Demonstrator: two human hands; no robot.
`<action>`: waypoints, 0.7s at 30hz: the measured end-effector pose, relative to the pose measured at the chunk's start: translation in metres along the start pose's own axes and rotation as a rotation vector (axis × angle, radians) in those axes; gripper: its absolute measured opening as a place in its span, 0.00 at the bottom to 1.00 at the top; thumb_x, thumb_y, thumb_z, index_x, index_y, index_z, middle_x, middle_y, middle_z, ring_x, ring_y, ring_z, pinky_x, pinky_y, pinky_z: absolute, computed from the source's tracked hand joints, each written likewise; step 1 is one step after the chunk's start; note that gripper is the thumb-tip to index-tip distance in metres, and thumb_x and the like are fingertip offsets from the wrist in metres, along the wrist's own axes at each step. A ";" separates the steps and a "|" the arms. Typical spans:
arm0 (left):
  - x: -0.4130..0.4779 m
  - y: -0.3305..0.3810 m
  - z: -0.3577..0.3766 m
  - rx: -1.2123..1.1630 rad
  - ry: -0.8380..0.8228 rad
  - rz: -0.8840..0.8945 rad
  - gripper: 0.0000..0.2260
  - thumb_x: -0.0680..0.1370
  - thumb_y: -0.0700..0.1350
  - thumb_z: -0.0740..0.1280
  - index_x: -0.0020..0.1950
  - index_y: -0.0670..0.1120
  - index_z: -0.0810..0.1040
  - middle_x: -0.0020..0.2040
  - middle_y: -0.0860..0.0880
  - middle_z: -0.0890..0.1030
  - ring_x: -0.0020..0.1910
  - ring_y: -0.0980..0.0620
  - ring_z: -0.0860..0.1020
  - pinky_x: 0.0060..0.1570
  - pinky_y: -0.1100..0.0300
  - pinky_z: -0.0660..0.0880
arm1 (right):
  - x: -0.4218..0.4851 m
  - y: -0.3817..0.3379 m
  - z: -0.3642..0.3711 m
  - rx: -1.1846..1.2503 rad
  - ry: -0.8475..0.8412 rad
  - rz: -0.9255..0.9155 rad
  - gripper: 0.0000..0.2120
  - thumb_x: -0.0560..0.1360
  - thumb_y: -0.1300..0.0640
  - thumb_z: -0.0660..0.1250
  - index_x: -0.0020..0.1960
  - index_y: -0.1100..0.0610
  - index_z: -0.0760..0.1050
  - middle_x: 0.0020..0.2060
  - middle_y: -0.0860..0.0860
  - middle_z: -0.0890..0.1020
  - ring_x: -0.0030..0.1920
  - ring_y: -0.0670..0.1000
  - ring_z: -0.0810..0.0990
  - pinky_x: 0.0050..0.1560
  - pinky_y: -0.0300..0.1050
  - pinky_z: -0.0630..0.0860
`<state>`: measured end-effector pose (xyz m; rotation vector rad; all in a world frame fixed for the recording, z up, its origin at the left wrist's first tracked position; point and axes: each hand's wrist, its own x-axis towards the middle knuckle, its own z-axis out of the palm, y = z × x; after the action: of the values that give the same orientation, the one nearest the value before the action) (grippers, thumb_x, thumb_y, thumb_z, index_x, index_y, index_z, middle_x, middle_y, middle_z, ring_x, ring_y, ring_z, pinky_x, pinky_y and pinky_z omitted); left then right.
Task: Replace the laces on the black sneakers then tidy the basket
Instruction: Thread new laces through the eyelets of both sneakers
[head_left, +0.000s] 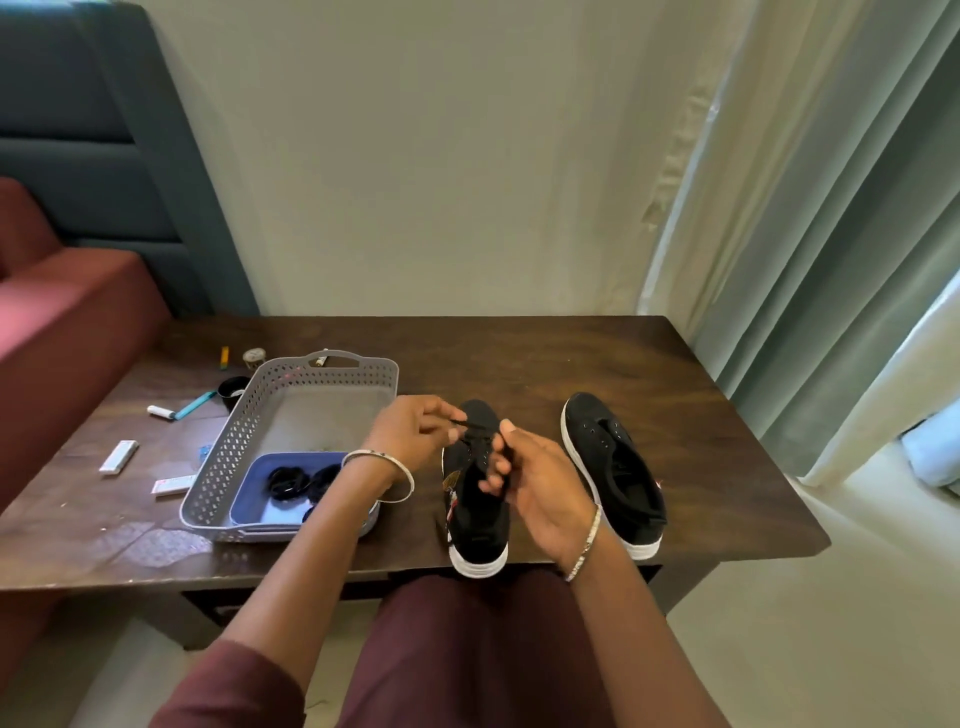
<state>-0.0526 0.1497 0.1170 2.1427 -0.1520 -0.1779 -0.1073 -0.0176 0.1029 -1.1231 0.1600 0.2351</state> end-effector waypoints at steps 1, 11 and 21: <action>0.001 -0.003 0.002 0.100 0.037 0.017 0.05 0.76 0.42 0.73 0.50 0.51 0.83 0.44 0.53 0.86 0.44 0.61 0.82 0.49 0.64 0.76 | -0.004 -0.004 -0.005 -0.007 0.008 0.034 0.14 0.82 0.52 0.61 0.39 0.56 0.73 0.27 0.50 0.67 0.27 0.48 0.67 0.37 0.44 0.70; 0.011 -0.019 -0.007 0.515 0.153 0.003 0.05 0.80 0.47 0.67 0.49 0.54 0.83 0.43 0.50 0.84 0.45 0.47 0.82 0.48 0.53 0.79 | -0.033 -0.035 -0.071 -0.423 0.230 0.016 0.18 0.79 0.45 0.67 0.37 0.57 0.74 0.24 0.46 0.64 0.22 0.44 0.61 0.25 0.38 0.58; 0.020 -0.022 -0.018 0.517 0.033 0.016 0.07 0.82 0.47 0.61 0.47 0.53 0.76 0.43 0.50 0.82 0.43 0.50 0.82 0.48 0.50 0.79 | -0.036 -0.040 -0.094 -0.778 0.051 -0.051 0.19 0.82 0.48 0.62 0.38 0.57 0.80 0.24 0.44 0.67 0.24 0.42 0.63 0.27 0.34 0.62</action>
<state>-0.0283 0.1725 0.1066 2.6561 -0.2131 -0.1003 -0.1326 -0.1228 0.1066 -1.9050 0.0827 0.2286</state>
